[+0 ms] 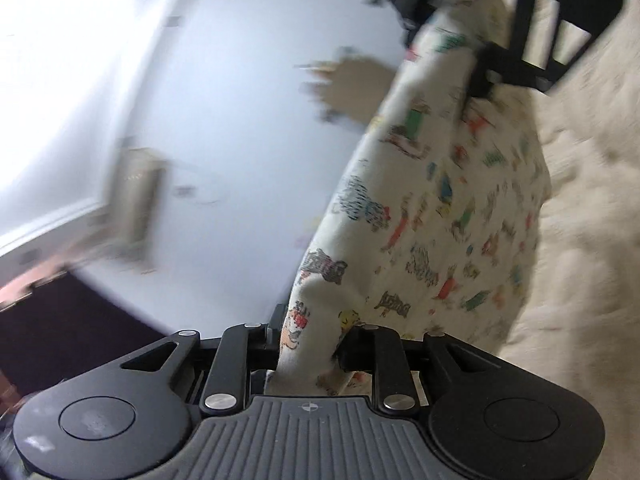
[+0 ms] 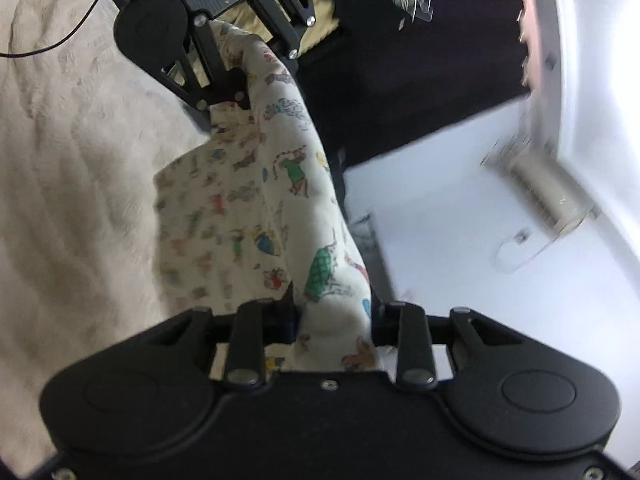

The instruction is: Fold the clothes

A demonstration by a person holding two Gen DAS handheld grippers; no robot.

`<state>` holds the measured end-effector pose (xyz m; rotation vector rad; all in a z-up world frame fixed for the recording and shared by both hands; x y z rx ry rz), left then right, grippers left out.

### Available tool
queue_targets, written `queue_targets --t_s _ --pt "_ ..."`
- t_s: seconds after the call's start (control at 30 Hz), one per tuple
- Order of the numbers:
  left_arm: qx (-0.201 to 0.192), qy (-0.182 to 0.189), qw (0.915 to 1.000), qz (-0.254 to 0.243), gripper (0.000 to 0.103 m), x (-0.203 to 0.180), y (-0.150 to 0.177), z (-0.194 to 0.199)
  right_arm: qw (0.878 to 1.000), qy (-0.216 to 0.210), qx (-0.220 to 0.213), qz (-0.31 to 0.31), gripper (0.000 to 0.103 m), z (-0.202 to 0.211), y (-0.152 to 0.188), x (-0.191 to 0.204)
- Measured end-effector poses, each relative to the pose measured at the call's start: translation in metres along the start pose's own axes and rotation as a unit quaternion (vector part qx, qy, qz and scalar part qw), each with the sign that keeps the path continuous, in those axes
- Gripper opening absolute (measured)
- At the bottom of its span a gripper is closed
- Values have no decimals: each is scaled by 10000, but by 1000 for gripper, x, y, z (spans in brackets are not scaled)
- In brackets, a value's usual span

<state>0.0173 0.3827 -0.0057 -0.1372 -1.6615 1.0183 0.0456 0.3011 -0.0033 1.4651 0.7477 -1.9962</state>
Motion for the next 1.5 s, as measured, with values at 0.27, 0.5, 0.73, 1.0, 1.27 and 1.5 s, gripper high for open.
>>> queue_targets --t_s 0.27,0.5,0.73,1.0,1.27,1.5 --pt "1980 2172 9555 -257 45 -145 156 35 9826 -1527 366 991 56 -8 26 180" --pt "1976 2692 8913 3066 94 -49 95 24 9832 -1363 304 -1174 75 36 50 80" --pt "2353 1968 8453 4374 103 -28 45 -12 9143 -1490 517 -3731 81 112 111 9" --pt "2899 1602 7961 5065 103 -40 49 15 8073 -1761 651 -5595 92 151 161 -8" --pt "3282 902 7614 5517 103 -59 91 63 7577 -1882 883 -6186 103 71 108 9" --pt "3352 571 7590 5552 103 -88 121 77 7708 -1935 1662 -5837 95 25 77 109"
Point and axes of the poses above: each gripper's, at about its wrist camera, not at the fingertips, and z roughly against the way its jaws point, x to its left, y to its underside, the point moved 8 cm from there along -z, roughly the way its jaws point, and after that the axes turned 14 degrees about z, right-handed, at the moved point
